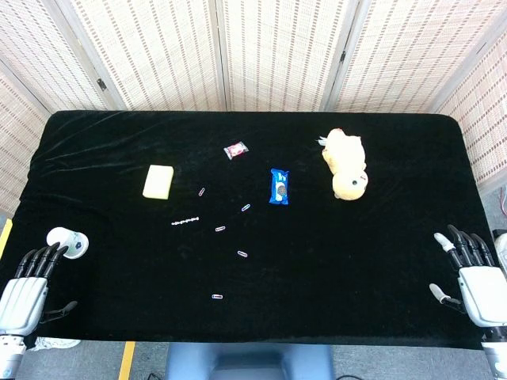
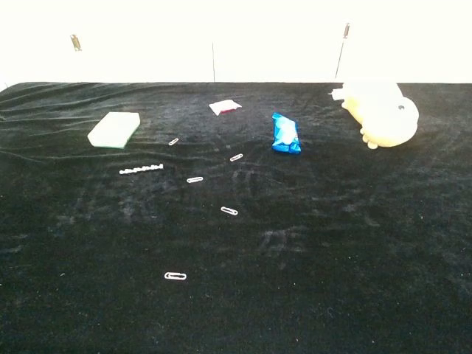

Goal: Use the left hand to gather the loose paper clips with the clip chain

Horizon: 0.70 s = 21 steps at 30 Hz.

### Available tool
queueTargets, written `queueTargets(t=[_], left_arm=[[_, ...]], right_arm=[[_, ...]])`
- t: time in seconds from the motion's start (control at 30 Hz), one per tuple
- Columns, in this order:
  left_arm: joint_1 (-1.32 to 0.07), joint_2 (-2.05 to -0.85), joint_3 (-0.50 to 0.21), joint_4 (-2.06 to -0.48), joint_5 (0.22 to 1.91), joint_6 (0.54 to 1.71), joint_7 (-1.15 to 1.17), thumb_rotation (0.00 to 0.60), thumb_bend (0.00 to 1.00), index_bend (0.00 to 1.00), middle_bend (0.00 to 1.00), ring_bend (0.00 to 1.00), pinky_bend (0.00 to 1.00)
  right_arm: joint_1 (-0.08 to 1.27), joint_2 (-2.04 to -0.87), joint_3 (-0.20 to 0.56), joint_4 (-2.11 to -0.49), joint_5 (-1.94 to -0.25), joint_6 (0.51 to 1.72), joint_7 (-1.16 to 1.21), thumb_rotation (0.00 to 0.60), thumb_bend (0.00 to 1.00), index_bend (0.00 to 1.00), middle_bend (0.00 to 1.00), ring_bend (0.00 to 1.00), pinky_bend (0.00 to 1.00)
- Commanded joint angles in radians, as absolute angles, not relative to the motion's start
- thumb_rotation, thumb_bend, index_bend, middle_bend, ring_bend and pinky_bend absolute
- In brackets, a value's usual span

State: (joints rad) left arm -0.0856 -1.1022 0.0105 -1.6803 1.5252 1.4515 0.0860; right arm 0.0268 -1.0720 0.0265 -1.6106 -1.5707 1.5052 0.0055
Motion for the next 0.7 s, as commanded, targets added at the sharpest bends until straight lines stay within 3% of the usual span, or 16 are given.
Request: queueTargets(t=[0.03,0.3,0.43,0.53,0.63,0.7], left_arm=[[-0.084,-1.102,0.010,-1.680,1.525,1.454,0.083,0.600,0.18,0.04,0.08,0.08,0.09],[-0.091,-1.094,0.022,-1.677,1.573,1.459,0.035,0.600,0.18,0.04,0.08,0.08,0.09],[-0.118,-1.104,0.019,-1.664,1.598,1.432,0.047,0.600,0.18,0.05,0.13,0.13,0.15],[-0.176,-1.106,0.000,-1.690,1.598,1.359,0.059,0.600,0.18,0.07,0.25,0.28,0.32],[-0.228,-1.132,-0.045,-1.682,1.585,1.326,0.053,0.600,0.18,0.14,0.47,0.54,0.59],[-0.268,-1.164,-0.086,-1.662,1.555,1.300,0.050,0.600,0.19,0.19,0.62,0.68,0.71]], right_arm=[[0.031,-1.073,0.028,-1.611,-1.564,1.497,0.000,0.600,0.24,0.09,0.00,0.02,0.00],[0.033,-1.086,0.027,-1.617,-1.560,1.495,-0.038,0.600,0.24,0.09,0.00,0.02,0.00],[0.027,-1.098,0.028,-1.620,-1.568,1.515,-0.061,0.600,0.24,0.09,0.00,0.02,0.00],[0.030,-1.109,0.033,-1.620,-1.568,1.519,-0.083,0.600,0.24,0.09,0.00,0.02,0.00],[0.037,-1.116,0.039,-1.619,-1.554,1.506,-0.096,0.600,0.24,0.09,0.00,0.02,0.00],[0.042,-1.118,0.044,-1.618,-1.542,1.497,-0.097,0.600,0.24,0.09,0.00,0.02,0.00]])
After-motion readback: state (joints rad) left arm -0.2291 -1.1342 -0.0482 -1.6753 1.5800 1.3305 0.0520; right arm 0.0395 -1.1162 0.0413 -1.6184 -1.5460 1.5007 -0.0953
